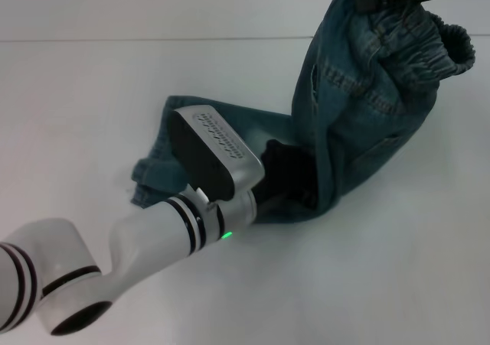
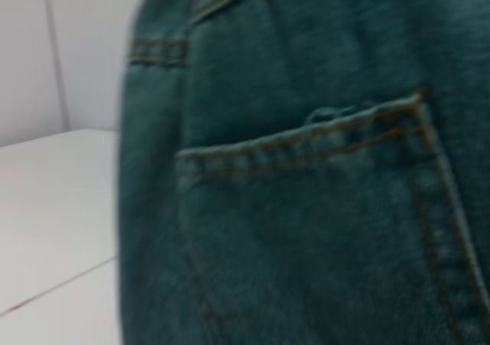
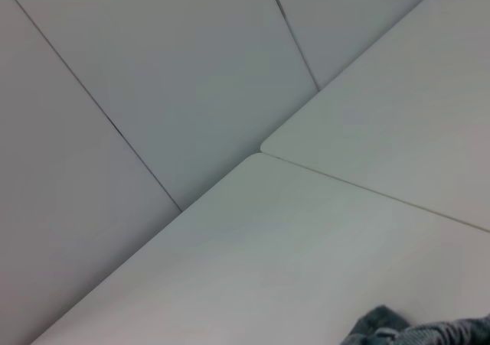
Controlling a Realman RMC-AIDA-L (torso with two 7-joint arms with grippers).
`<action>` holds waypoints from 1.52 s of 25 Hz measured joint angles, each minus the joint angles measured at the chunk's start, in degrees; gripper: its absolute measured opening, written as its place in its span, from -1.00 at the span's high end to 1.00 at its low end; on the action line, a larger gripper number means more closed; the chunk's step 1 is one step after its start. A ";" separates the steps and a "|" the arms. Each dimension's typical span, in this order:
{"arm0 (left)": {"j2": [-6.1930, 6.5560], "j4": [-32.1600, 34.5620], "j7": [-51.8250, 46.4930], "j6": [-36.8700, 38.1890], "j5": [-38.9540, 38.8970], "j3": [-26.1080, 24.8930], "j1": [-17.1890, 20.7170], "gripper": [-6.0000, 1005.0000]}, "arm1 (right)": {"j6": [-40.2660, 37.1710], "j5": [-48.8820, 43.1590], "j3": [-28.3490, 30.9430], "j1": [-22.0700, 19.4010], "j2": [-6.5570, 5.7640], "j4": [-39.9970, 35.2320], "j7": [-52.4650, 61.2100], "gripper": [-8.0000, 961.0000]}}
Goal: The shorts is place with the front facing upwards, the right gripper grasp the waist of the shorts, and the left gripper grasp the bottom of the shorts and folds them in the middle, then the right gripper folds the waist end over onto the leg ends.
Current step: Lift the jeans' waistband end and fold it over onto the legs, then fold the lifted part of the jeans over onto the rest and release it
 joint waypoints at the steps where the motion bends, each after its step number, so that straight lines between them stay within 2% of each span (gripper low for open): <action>1: 0.00 -0.40 0.00 -0.11 1.58 -1.20 0.08 0.99 | 0.01 0.03 -0.01 0.01 0.00 -0.02 0.01 0.76; 5: 0.00 -2.39 0.00 -0.43 7.99 -7.18 0.74 0.99 | 0.18 0.05 -0.22 0.03 0.02 -0.03 -0.32 0.76; 12: 0.00 -2.40 0.01 -0.84 10.58 -12.28 2.92 0.99 | 0.67 -0.11 -1.37 -0.17 0.02 0.71 -1.37 0.76; 19: 0.03 0.23 -0.02 1.02 10.66 -17.60 9.11 0.99 | 2.90 -0.21 -3.81 -0.41 0.19 1.96 -2.10 0.76; 24: 0.25 3.23 -4.63 3.53 10.70 -18.15 12.64 0.99 | 5.00 -0.24 -5.02 0.89 -0.04 6.09 -3.81 0.75; 28: 0.33 7.58 -11.36 10.48 10.72 -18.27 16.05 0.99 | 6.77 -0.19 -6.18 1.71 0.05 7.27 -4.32 0.75; 34: 0.45 16.42 -22.31 20.41 10.76 -17.84 21.32 0.99 | 9.31 -0.03 -8.64 3.48 1.01 9.57 -5.56 0.75; 38: 0.66 25.18 -31.57 25.81 10.76 -14.00 25.25 0.98 | 12.67 -0.11 -11.68 5.05 1.89 13.03 -7.07 0.74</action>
